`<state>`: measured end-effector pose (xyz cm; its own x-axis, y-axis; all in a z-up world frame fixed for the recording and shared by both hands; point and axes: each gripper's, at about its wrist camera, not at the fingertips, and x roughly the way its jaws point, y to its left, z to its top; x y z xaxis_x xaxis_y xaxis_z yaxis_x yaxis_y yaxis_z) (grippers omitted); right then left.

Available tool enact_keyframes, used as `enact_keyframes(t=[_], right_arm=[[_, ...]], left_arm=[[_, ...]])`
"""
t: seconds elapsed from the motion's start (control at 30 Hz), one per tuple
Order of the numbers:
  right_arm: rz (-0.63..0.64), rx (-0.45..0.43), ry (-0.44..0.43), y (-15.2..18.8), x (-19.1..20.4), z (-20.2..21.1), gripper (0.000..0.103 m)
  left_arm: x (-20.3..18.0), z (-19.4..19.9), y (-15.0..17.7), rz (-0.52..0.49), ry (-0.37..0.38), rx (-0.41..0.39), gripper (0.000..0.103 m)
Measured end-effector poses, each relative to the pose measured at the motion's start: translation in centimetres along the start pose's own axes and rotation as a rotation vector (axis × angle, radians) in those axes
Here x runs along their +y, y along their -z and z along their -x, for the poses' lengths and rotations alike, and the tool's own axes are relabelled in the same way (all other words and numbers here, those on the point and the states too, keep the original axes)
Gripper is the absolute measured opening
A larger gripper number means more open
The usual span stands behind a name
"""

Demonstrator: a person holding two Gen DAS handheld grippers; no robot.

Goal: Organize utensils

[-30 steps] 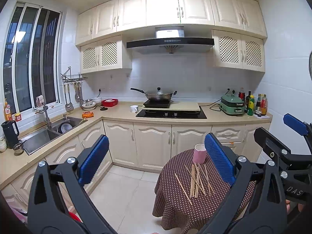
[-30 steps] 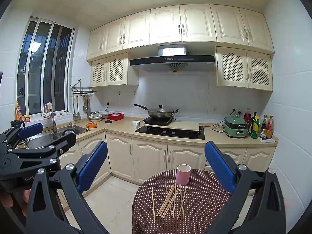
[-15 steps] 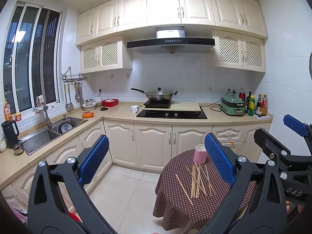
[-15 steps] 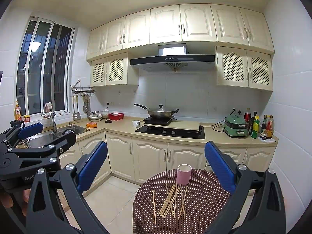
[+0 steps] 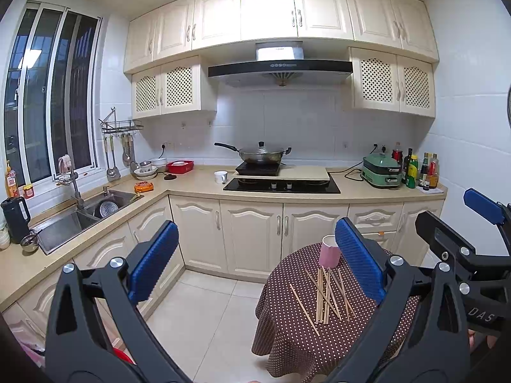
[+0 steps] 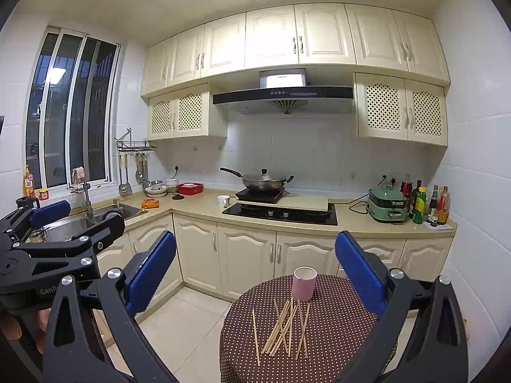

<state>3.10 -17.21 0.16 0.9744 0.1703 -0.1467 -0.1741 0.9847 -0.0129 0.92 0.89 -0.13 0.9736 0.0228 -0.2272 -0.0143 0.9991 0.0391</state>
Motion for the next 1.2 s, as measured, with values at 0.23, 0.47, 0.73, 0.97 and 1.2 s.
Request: enact_keyframes(t=[0.23, 0.47, 0.73, 0.97, 1.2], right_arm=[[-0.007, 0.004, 0.006, 0.4, 0.8, -1.0, 0.096], [-0.018, -0.003, 0.013, 0.6, 1.2, -1.5, 0.096], [-0.036, 0.003, 0.033, 1.1, 1.4, -2.8, 0.096], [-0.088, 0.058, 0.031, 1.7, -0.1, -5.0, 0.096], [-0.109, 0.124, 0.01, 2.6, -1.9, -8.7, 0.096]], left_arm=[[0.9, -1.0, 0.1, -0.004, 0.008, 0.003, 0.097], [2.0, -1.7, 0.1, -0.01, 0.018, -0.001, 0.097], [2.2, -3.2, 0.2, -0.032, 0.025, 0.013, 0.097], [1.6, -5.7, 0.6, -0.047, 0.046, 0.04, 0.097], [0.0, -9.8, 1.2, -0.065, 0.047, 0.086, 0.097]])
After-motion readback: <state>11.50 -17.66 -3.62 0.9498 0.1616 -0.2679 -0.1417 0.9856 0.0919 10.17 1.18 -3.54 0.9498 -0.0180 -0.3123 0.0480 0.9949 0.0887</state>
